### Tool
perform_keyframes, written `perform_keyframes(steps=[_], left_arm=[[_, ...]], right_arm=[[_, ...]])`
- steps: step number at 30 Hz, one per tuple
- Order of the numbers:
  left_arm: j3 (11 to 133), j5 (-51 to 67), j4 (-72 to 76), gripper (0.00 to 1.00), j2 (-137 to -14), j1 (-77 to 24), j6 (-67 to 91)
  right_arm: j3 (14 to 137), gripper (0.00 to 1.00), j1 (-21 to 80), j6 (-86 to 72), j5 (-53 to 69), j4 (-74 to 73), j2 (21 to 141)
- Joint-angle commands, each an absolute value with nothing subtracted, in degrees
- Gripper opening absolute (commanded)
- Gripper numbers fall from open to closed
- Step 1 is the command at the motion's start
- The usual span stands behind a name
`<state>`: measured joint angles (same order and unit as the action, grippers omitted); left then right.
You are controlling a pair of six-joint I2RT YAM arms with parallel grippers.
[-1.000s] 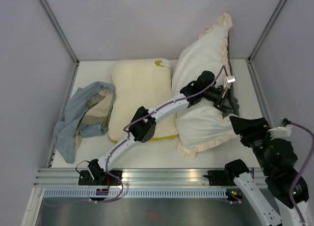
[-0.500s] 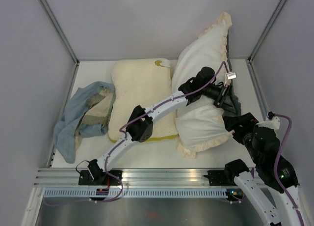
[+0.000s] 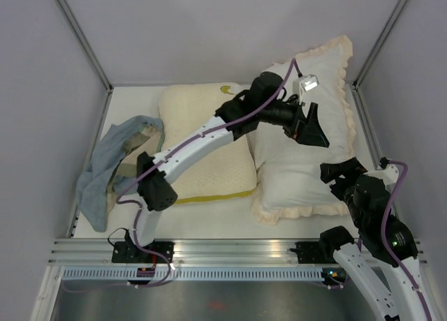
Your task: Remove the pillowcase from the pillow
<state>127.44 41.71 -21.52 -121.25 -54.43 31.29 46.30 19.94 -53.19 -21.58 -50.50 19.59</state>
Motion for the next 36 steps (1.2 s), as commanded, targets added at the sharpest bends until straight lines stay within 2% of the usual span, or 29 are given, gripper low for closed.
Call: perform_keyframes(steps=[1,4,8,12,18,21,24,25,27,28,30,31,36], left_arm=[[122.0,26.49,-27.85,1.0,-107.42,-54.23,18.04],[117.8,21.82,-32.25,1.0,-103.99,-54.14,10.92],[106.2,21.53,-27.1,1.0,-100.99,-53.88,9.93],[95.13,24.17,-21.03,0.99,-100.11,-53.88,11.95],[87.91,22.68,-17.5,0.99,-100.11,-53.53,16.08],[82.63,25.83,-13.29,0.95,-98.62,-53.53,20.12],[74.31,34.17,-4.07,0.83,-96.17,-53.53,26.61],[71.66,38.71,4.14,0.75,-95.63,-53.61,31.33],[64.82,41.74,11.3,0.68,-94.66,-54.57,35.66],[63.64,42.18,12.73,0.6,-94.75,-55.1,37.25],[62.93,41.75,12.48,0.52,-95.36,-56.33,36.92],[62.93,41.31,12.22,0.42,-95.8,-57.38,36.65],[62.23,39.29,12.82,0.35,-97.73,-59.85,36.3]], right_arm=[[47.9,0.79,20.13,-51.25,-26.54,-51.06,21.69],[50.7,0.79,20.13,-48.87,-26.54,-51.15,25.47],[55.53,0.81,20.13,-44.31,-26.19,-50.27,32.15],[61.51,0.83,20.13,-39.38,-25.75,-50.98,41.73],[66.88,0.84,20.13,-35.69,-28.73,-47.55,49.82],[67.59,0.85,20.13,-35.24,-29.27,-45.54,54.48],[67.5,0.85,19.95,-35.77,-29.01,-43.87,57.38],[67.41,0.85,19.6,-35.77,-28.48,-43.16,58.09],[67.59,0.85,18.81,-35.6,-26.64,-41.06,60.37],[67.67,0.85,17.85,-35.51,-25.67,-40.52,61.25],[67.94,0.85,16.79,-35.33,-23.3,-39.99,63.44],[67.77,0.85,16.35,-35.25,-21.2,-39.82,63.63],[61.36,0.84,16.26,-35.16,-16.27,-39.72,58.91]])
